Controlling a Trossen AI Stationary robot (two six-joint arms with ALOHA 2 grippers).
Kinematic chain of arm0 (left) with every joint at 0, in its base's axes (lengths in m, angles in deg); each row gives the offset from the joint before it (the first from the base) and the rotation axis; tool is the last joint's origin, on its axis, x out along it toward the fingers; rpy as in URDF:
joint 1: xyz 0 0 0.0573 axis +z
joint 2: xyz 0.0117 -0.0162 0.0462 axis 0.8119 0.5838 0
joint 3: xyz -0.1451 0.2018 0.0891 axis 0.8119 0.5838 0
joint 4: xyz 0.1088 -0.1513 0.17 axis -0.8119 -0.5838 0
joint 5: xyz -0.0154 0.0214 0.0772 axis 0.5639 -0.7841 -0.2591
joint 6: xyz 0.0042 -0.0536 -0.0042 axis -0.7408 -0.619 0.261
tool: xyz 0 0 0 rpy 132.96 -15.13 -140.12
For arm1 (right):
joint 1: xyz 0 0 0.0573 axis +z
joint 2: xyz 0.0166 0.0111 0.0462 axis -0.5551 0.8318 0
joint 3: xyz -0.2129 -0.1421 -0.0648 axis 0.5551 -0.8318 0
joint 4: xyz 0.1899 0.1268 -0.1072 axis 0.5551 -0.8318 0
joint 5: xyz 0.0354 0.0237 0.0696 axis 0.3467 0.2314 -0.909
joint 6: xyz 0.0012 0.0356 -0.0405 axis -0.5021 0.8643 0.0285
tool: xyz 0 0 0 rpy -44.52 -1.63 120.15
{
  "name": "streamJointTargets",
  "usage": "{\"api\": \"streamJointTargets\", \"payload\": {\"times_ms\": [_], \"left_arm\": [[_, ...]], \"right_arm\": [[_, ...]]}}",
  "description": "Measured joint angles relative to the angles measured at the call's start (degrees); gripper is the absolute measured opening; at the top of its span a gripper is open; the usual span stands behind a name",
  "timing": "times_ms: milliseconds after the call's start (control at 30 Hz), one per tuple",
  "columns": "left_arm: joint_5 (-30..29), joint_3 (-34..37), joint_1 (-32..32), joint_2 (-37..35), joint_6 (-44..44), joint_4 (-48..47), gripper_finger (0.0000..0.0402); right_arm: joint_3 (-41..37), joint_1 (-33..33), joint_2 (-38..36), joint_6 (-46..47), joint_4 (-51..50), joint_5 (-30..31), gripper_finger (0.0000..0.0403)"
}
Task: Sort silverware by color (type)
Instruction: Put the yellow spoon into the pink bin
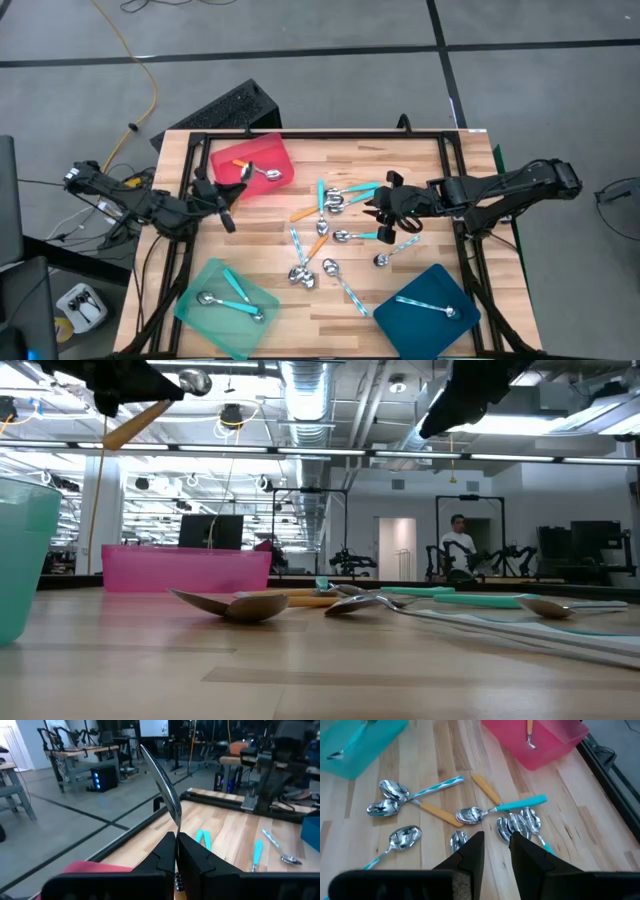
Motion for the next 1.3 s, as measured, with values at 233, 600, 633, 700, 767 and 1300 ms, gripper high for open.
{"api": "streamJointTargets", "payload": {"times_ms": [233, 600, 633, 700, 767, 1300], "left_arm": [[5.3, 0.0, 0.0, -2.6, 3.0, 0.0, 0.0000], [10.7, 0.0, 0.0, -3.6, 4.4, 3.6, 0.0000], [10.9, 0.0, 0.0, -3.6, 4.1, 3.6, 0.0000], [11.3, 0.0, 0.0, -3.5, 3.8, 3.6, 0.0000], [11.5, 0.0, 0.0, -3.5, 3.6, 3.5, 0.0000], [15.3, 0.1, 0.0, -2.2, 2.1, 6.1, 0.0000]], "right_arm": [[0.0, 0.0, 0.0, -0.4, 2.4, 0.0, 0.0116], [0.0, 0.0, 0.0, -0.4, 3.5, 0.0, 0.0116], [0.0, 0.0, 0.0, -0.4, 3.5, 0.0, 0.0116], [0.0, 0.0, 0.0, -0.4, 3.5, 0.0, 0.0116], [0.0, 0.0, 0.0, -0.1, 3.5, 0.0, 0.0116], [-0.1, 0.2, 0.2, -1.4, 11.9, -0.2, 0.0116]]}}
